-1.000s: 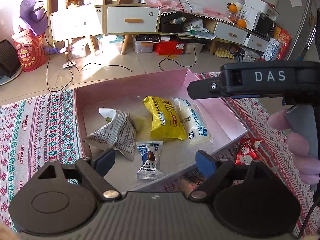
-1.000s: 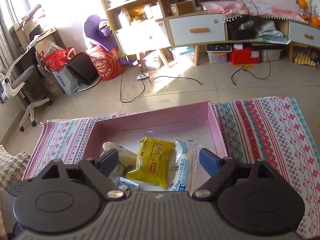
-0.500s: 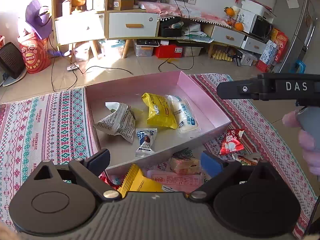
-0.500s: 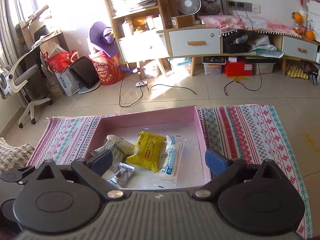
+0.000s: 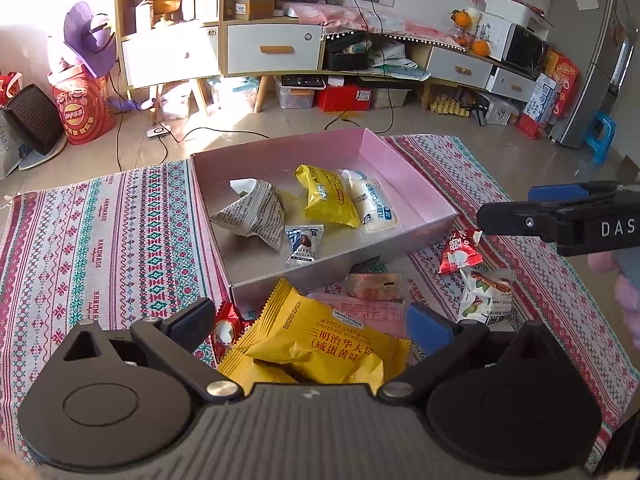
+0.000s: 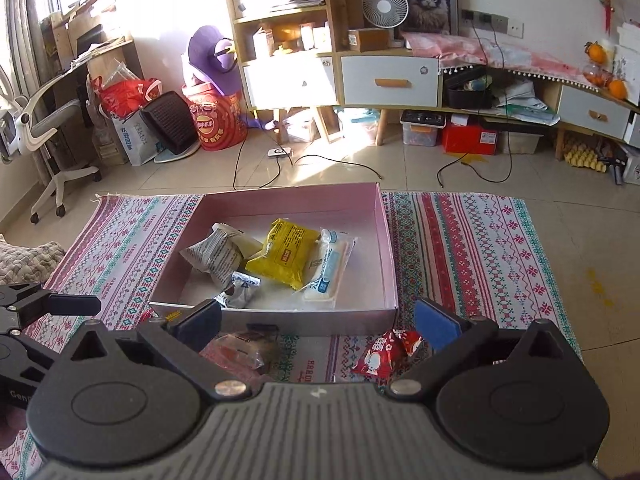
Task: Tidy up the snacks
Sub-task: 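Move both tools back toward the remaining snacks beside the box, then grasp a yellow waffle-sandwich packet with the left tool while the right grasps another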
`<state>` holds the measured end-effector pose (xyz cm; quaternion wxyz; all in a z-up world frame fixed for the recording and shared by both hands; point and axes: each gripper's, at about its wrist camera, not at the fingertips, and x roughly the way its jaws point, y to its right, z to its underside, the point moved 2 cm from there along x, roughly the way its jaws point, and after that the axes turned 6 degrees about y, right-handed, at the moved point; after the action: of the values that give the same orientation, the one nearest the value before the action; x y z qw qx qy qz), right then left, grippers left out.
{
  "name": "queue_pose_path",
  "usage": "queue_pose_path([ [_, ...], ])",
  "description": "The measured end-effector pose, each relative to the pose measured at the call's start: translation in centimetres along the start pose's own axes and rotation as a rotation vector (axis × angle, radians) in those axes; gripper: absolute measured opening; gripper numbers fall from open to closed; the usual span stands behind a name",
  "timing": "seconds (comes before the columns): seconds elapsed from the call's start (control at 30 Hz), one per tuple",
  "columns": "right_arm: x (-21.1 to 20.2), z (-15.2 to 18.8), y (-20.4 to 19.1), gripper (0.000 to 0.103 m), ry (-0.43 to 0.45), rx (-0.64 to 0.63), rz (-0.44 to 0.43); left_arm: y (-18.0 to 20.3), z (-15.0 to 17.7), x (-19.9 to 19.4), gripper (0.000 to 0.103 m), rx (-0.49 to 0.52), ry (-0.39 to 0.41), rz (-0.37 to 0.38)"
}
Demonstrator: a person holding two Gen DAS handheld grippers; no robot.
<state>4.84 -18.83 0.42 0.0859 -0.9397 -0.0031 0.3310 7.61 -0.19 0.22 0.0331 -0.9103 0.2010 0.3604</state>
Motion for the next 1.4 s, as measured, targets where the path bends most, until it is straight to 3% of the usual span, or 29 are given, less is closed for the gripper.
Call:
queue_pose_path([
  [0.47,-1.0,3.3,0.2,0.102,-0.076,-0.001,-0.111,-0.2,3.4,-1.5,0.103,0.009,-0.001,0.013],
  [1.07,-1.7,7.5,0.3,0.102,-0.184,-0.095,-0.115,-1.8,7.1,-1.9,0.103,-0.012,-0.088,0.000],
  [1.23,-1.5,8.6,-1.6,0.101,-0.220,-0.192,-0.168,-2.6,6.7,-1.6,0.103,-0.073,-0.061,-0.029],
  [1.4,-2.0,8.5,-3.5,0.097,-0.192,-0.269,-0.202,-3.8,6.5,-1.0,0.102,-0.219,-0.057,-0.010],
])
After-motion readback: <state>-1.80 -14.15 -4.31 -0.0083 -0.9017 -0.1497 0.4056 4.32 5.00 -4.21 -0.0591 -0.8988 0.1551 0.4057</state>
